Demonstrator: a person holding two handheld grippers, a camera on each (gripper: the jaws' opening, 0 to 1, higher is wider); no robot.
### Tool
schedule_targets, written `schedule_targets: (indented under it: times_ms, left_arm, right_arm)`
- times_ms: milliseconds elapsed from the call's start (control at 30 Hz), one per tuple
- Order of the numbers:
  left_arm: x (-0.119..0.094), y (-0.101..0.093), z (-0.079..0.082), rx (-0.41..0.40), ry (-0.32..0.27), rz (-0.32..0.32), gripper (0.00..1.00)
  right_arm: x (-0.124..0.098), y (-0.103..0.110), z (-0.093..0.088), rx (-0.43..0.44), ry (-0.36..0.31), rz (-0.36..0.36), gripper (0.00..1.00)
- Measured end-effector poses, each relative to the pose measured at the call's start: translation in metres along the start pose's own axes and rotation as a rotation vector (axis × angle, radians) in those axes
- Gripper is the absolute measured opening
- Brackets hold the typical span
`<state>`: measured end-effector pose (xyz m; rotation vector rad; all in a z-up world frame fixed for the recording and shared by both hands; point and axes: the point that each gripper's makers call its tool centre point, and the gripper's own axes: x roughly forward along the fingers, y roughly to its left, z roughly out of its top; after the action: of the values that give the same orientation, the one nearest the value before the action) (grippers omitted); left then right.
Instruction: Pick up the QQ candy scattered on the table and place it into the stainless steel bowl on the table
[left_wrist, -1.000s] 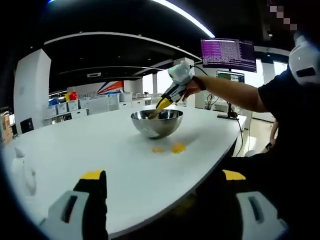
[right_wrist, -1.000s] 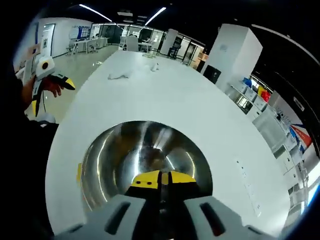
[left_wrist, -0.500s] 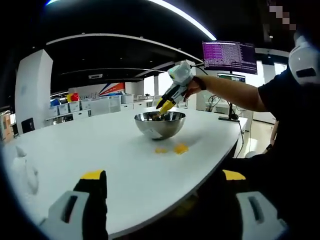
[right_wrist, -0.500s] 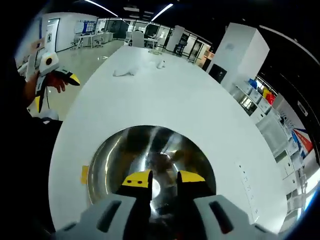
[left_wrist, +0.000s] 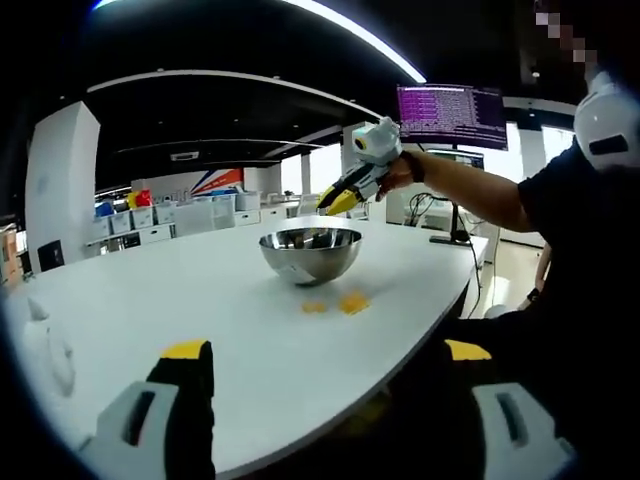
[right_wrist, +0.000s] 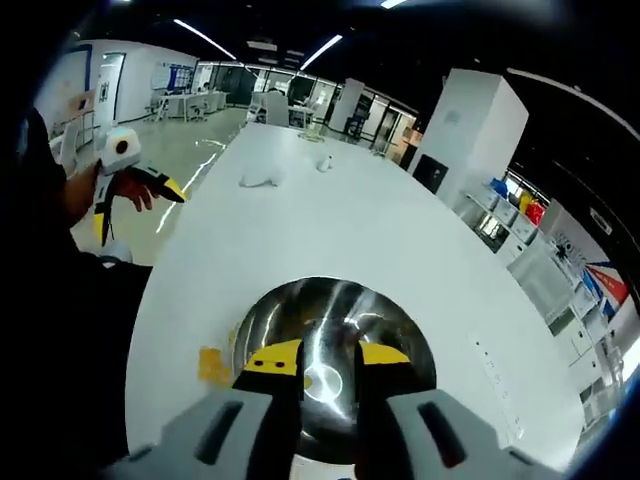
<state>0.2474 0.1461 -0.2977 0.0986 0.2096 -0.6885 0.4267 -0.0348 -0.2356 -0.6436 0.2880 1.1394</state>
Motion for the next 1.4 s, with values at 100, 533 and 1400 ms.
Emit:
schedule_targets:
  times_ms: [100,533,1400]
  left_arm:
    - [0.001,0.000,0.000,-0.001,0.001,0.000,0.93]
    - [0.006,-0.003,0.008,0.009,-0.011,0.008,0.92]
    - [0.006,0.004,0.012,-0.007,-0.042,0.041,0.91]
  right_arm:
    - [-0.018,0.008,-0.002,0.022,-0.049,-0.029,0.21]
    - [-0.079,0.042,-0.036,0.165,-0.299,-0.186,0.20]
    - [-0.061,0.084,-0.091,0.262,-0.349,-0.226,0.20]
